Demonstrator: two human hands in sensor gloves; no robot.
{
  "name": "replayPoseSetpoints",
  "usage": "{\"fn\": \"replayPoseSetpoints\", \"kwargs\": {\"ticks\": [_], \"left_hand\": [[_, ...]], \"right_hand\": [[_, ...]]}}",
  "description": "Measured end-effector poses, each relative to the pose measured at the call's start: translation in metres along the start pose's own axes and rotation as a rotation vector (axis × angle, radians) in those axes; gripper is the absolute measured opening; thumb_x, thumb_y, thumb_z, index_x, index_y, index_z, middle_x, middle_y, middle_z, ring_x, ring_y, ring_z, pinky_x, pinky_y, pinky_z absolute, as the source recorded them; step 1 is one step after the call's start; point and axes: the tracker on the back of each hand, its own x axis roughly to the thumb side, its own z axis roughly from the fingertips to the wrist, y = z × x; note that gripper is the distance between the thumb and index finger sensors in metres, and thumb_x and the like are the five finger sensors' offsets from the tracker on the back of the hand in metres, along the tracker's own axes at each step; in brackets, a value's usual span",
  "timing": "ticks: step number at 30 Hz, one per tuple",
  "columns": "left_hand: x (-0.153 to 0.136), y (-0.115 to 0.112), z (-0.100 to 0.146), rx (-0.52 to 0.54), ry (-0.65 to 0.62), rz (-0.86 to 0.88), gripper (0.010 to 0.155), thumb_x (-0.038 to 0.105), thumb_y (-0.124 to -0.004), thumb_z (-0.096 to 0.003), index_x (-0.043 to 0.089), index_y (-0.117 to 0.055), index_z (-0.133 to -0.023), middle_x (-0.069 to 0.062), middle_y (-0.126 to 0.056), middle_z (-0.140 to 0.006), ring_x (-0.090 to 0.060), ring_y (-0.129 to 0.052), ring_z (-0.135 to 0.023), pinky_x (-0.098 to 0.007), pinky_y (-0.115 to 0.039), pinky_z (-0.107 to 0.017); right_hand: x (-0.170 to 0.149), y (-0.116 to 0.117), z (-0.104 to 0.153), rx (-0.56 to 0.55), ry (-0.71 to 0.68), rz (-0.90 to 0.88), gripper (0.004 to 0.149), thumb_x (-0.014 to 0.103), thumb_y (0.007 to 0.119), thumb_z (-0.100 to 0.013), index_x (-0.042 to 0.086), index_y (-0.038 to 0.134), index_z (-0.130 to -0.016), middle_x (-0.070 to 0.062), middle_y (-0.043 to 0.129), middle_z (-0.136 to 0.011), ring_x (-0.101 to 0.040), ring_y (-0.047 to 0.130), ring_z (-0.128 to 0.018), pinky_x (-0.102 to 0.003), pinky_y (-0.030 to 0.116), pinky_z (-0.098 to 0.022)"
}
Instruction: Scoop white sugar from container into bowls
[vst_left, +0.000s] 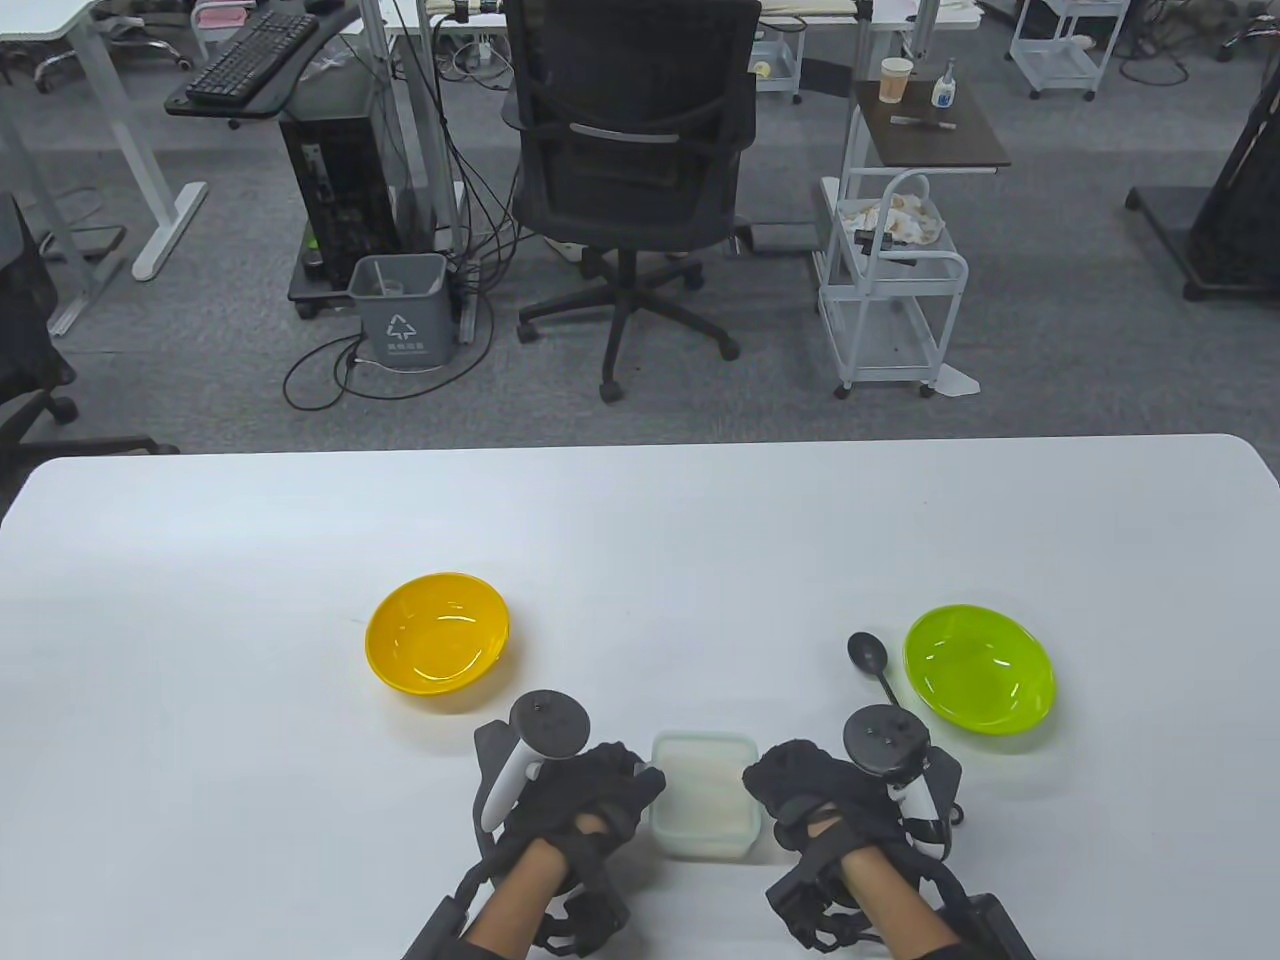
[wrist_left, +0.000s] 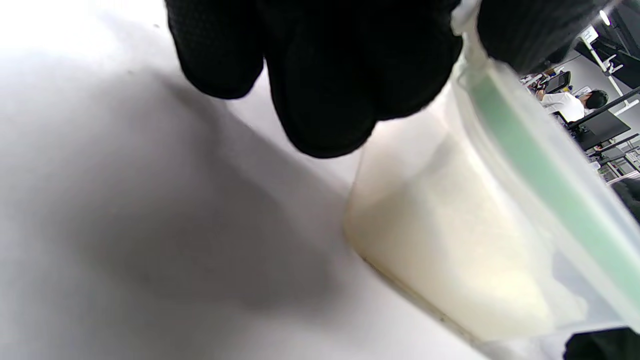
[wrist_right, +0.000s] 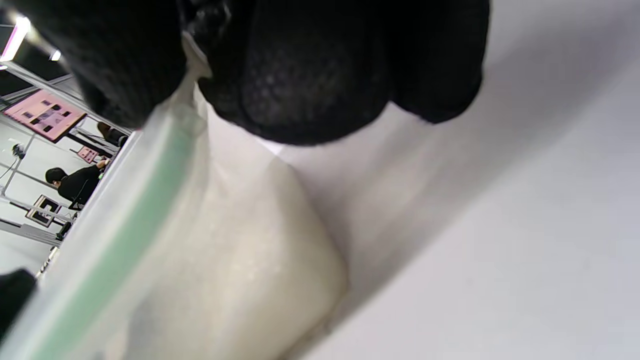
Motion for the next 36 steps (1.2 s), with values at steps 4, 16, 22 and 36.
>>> {"fn": "replayPoseSetpoints", "kwargs": {"ticks": [4, 16, 22, 36], "left_hand": [[0.002, -0.001, 0.002, 0.017, -0.006, -0.031, 0.052, 0.061, -0.074, -0.0413, 0.036, -0.074, -0.087, 0.021, -0.092, -0.068, -0.007, -0.105, -0.061, -0.043, -0.078, -0.064], [0.012, -0.005, 0.010, 0.137, -0.044, -0.206, 0.057, 0.063, -0.069, -0.0421, 0.035, -0.072, -0.091, 0.016, -0.092, -0.075, -0.012, -0.104, -0.066, -0.045, -0.076, -0.066], [0.027, -0.006, 0.019, 0.268, -0.078, -0.391, 0.066, 0.062, -0.070, -0.0422, 0.034, -0.065, -0.102, 0.011, -0.089, -0.089, -0.018, -0.100, -0.079, -0.048, -0.073, -0.070], [0.093, -0.016, 0.038, 0.117, -0.260, -0.886, 0.102, 0.083, -0.066, -0.0308, 0.047, -0.022, -0.115, 0.009, -0.015, -0.127, -0.025, -0.028, -0.126, -0.058, -0.026, -0.089]], "right_hand": [[0.005, 0.001, 0.004, -0.059, -0.051, 0.092, 0.049, 0.048, 0.081, -0.045, 0.025, 0.072, -0.087, -0.005, 0.092, -0.067, -0.013, 0.098, -0.034, -0.040, 0.080, -0.049], [0.011, 0.004, 0.012, -0.159, -0.150, 0.250, 0.051, 0.051, 0.078, -0.046, 0.025, 0.071, -0.089, -0.006, 0.090, -0.072, -0.016, 0.099, -0.041, -0.042, 0.079, -0.053], [0.018, 0.004, 0.017, -0.213, -0.242, 0.387, 0.058, 0.052, 0.076, -0.046, 0.024, 0.067, -0.096, -0.008, 0.088, -0.078, -0.019, 0.100, -0.049, -0.043, 0.076, -0.057], [0.010, -0.066, 0.044, -0.402, -0.512, 0.842, 0.078, 0.066, 0.073, -0.041, 0.034, 0.047, -0.108, -0.009, 0.049, -0.117, -0.035, 0.064, -0.106, -0.062, 0.044, -0.078]]}}
